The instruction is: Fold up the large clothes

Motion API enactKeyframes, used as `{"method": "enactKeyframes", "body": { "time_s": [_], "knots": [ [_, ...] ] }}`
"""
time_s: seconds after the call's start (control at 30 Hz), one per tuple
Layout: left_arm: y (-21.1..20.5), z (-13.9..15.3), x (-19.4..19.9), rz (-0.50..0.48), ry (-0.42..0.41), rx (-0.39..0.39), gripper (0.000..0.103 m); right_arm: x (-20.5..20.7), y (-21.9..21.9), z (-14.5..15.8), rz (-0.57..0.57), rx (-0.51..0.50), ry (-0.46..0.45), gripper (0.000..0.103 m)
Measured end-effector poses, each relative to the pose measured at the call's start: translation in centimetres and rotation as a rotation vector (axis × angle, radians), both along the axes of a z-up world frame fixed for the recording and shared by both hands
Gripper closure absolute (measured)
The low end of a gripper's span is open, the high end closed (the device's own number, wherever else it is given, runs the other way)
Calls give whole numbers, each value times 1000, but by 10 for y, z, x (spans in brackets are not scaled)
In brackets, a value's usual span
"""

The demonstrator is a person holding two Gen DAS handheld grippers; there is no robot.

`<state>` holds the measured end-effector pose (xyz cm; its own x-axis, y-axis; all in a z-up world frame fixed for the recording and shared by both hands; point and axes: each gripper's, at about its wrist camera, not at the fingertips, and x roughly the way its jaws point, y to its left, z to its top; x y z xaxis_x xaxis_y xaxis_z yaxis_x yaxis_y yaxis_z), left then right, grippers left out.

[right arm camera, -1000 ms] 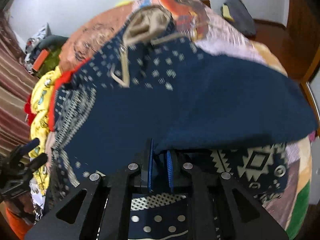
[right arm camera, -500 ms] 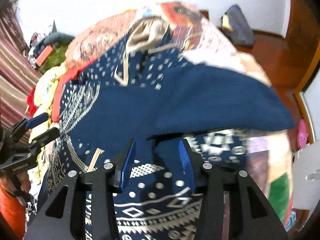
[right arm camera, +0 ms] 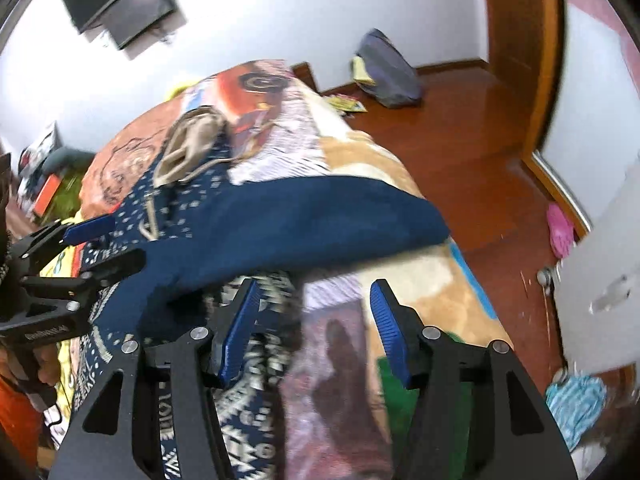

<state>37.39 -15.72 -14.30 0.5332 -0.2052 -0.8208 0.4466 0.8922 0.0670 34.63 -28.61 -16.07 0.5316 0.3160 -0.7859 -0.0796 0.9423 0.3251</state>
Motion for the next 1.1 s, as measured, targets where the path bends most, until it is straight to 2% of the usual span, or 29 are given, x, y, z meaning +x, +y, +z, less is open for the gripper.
{"method": "enactKeyframes", "body": {
  "time_s": [0.17, 0.3, 0.4, 0.5, 0.53, 0.6, 0.7, 0.77, 0.87, 0.97, 1.1],
  "knots": [
    [-56, -32, 16, -112, 68, 57, 26, 0, -19, -16, -47, 9, 34, 49],
    [-88, -52, 24, -160, 76, 112, 27, -2, -33, -23, -66, 7, 55, 49],
    [-100, -68, 34, -169, 100, 145, 39, -4, -39, -27, -76, 15, 68, 49],
    [-100, -75, 40, -160, 92, 163, 43, -3, -41, -29, -80, 21, 74, 49],
    [-97, -75, 44, -148, 97, 143, 49, -2, -41, -29, -79, 21, 73, 49],
    [-90, -70, 50, -116, 116, 88, 67, -2, -40, -29, -76, 21, 73, 49],
    [-77, -63, 60, -71, 151, 0, 83, -1, -38, -28, -71, 22, 74, 49],
    [-67, -52, 61, -43, 152, -43, 90, -2, -33, -26, -61, 21, 70, 49],
    [-42, -23, 57, 9, 116, -141, 95, -1, -28, -23, -52, 34, 63, 49],
    [-8, 13, 49, 53, 64, -236, 96, 1, -20, -17, -38, 51, 49, 49],
    [35, 52, 33, 107, -50, -252, 96, 6, -3, -7, -3, 47, 18, 49]
  ]
}}
